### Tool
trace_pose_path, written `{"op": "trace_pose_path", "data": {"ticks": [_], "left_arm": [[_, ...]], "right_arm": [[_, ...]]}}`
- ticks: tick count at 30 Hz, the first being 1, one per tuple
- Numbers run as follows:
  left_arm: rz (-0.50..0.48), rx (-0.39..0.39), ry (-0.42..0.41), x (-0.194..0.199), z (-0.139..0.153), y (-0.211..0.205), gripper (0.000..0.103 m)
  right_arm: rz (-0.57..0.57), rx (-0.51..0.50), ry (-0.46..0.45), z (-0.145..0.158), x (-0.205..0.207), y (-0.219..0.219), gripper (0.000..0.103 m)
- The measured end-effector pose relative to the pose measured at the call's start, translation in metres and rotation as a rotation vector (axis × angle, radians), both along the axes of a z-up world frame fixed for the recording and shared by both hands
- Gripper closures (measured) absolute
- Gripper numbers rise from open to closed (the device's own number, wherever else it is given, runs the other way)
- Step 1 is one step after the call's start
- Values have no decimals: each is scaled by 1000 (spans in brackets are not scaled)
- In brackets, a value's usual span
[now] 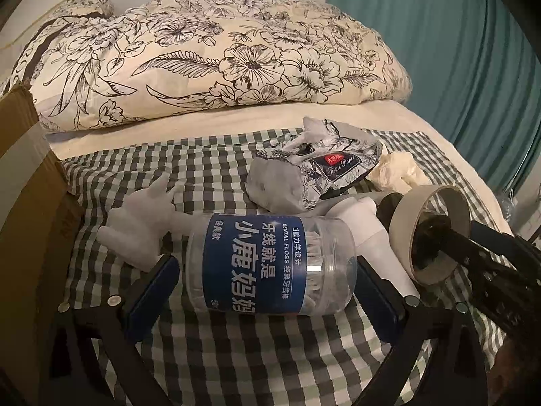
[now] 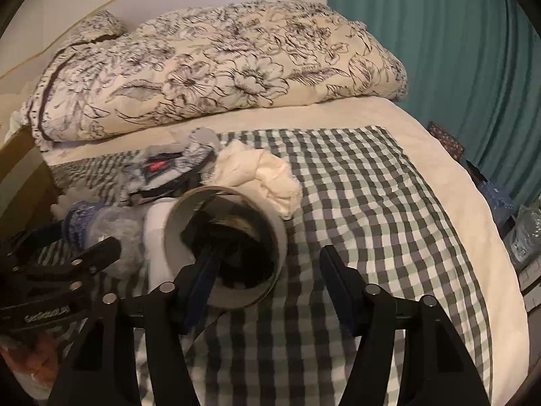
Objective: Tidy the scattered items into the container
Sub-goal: 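Grasp the blue-label water bottle with the left tool while the right tool grasps the tape roll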
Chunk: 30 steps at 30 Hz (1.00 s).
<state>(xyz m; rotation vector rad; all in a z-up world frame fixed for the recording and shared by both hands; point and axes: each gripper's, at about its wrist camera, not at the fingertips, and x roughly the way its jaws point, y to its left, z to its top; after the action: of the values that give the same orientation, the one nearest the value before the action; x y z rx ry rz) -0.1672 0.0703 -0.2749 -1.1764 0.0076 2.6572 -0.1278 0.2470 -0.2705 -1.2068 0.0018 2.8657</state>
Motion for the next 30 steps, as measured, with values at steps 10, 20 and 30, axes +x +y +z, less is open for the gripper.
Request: {"op": "trace_pose_path", "data": {"ticks": [10,20,30], "left_arm": [[-8,-3,-7,0,-3,4,14],[26,-11,6,4,9,-11,14],[21,12,31,17,30,-18,14]], "right_arm": [[-27,-33,-62,-13,-9,10,92],[-36,-54,-39,2,2,11,92],[-48,-92,-100,-8,26,10,90]]}}
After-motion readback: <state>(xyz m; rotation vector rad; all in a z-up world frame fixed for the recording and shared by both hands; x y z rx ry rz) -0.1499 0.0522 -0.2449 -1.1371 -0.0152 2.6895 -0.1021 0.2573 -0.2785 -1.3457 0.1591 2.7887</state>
